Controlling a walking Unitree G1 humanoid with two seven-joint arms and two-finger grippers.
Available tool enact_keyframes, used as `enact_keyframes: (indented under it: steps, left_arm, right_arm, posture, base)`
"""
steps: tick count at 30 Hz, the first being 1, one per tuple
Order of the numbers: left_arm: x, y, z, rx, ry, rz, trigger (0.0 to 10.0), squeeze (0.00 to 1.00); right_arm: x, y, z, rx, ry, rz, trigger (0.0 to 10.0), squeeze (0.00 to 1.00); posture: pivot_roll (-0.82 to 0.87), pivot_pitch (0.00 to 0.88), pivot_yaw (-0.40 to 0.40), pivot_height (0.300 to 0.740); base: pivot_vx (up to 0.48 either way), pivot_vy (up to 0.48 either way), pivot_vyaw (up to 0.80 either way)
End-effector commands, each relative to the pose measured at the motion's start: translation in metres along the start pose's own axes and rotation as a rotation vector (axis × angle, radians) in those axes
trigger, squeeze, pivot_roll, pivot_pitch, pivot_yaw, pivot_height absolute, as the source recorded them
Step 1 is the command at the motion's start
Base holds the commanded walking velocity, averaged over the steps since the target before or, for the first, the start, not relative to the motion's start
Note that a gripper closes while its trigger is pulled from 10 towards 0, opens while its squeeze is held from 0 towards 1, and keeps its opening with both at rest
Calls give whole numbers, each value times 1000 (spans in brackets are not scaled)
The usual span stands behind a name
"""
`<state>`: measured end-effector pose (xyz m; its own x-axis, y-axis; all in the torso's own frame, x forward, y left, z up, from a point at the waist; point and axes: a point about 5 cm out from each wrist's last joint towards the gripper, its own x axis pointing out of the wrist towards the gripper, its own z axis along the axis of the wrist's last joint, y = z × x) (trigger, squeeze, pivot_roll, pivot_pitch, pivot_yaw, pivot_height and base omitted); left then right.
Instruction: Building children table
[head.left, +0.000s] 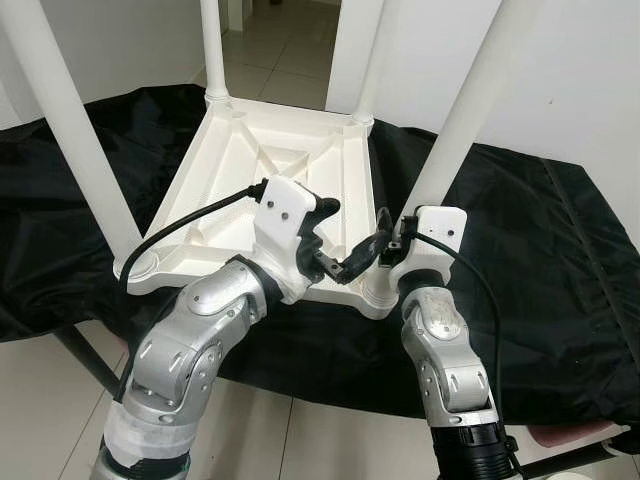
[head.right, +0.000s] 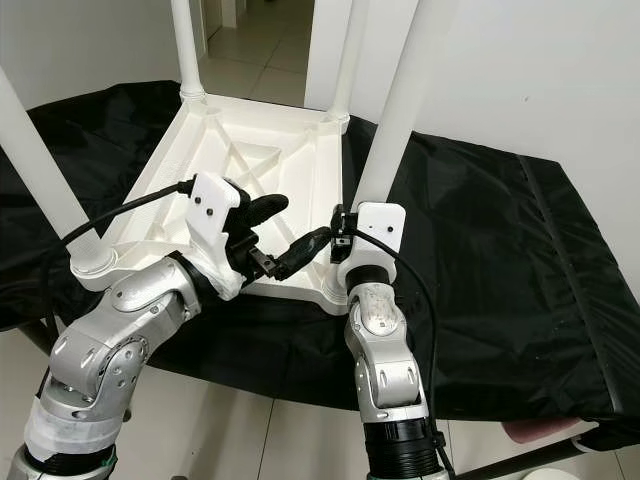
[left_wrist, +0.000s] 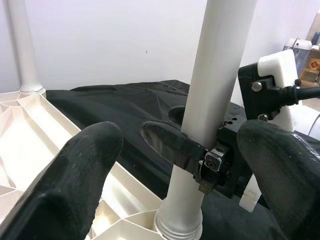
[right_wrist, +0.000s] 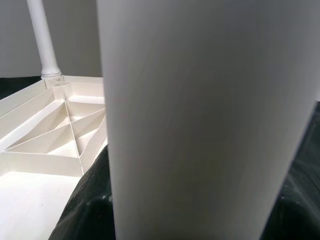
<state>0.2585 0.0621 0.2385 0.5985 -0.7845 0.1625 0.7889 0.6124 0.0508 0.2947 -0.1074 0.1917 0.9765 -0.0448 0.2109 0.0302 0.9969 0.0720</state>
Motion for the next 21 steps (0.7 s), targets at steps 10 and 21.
enact_keyframes:
  steps: [10, 21]
  left_arm:
    - [-3, 3, 1, 6, 7, 57, 10000, 0]
    - [-3, 3, 1, 7, 8, 65, 10000, 0]
  right_arm:
    - [-1, -4, -10, 20, 70, -48, 4784, 0]
    - [0, -4, -11, 1, 75, -57, 10000, 0]
  posture:
    - [17, 45, -103, 740]
    - [14, 49, -104, 740]
  base:
    - [0, 0, 0]
    - [0, 0, 0]
